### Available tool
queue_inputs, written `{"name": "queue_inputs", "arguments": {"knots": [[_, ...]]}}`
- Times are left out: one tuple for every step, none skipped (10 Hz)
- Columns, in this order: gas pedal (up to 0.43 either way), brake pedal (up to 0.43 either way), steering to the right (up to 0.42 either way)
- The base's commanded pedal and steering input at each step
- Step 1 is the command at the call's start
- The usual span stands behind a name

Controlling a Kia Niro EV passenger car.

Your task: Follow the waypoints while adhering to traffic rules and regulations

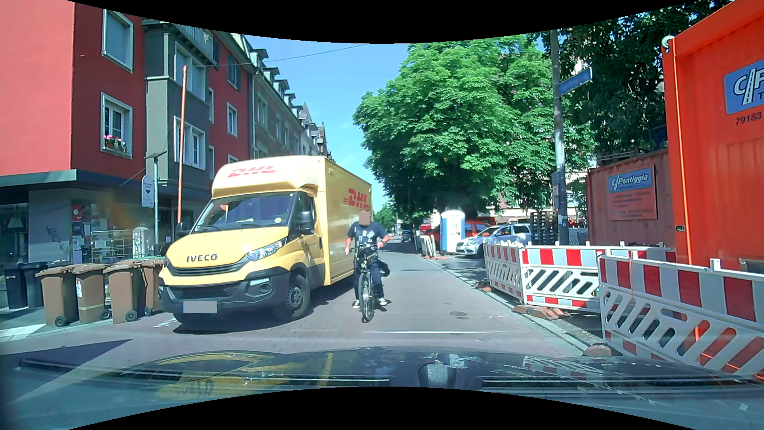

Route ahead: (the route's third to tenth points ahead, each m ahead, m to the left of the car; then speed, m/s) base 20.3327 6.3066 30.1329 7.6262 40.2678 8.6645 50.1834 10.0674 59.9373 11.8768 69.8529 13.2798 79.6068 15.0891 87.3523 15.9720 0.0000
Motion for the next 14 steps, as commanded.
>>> {"name": "queue_inputs", "arguments": {"knots": [[0.0, 0.226, 0.315], [0.0, 0.226, 0.315], [0.0, 0.226, 0.316], [0.0, 0.226, 0.315], [0.0, 0.226, 0.315], [0.0, 0.226, 0.315], [0.0, 0.226, 0.315], [0.0, 0.226, 0.315], [0.0, 0.226, 0.315], [0.0, 0.226, 0.315], [0.0, 0.226, 0.315], [0.0, 0.226, 0.315], [0.0, 0.226, 0.315], [0.0, 0.226, 0.315]]}}
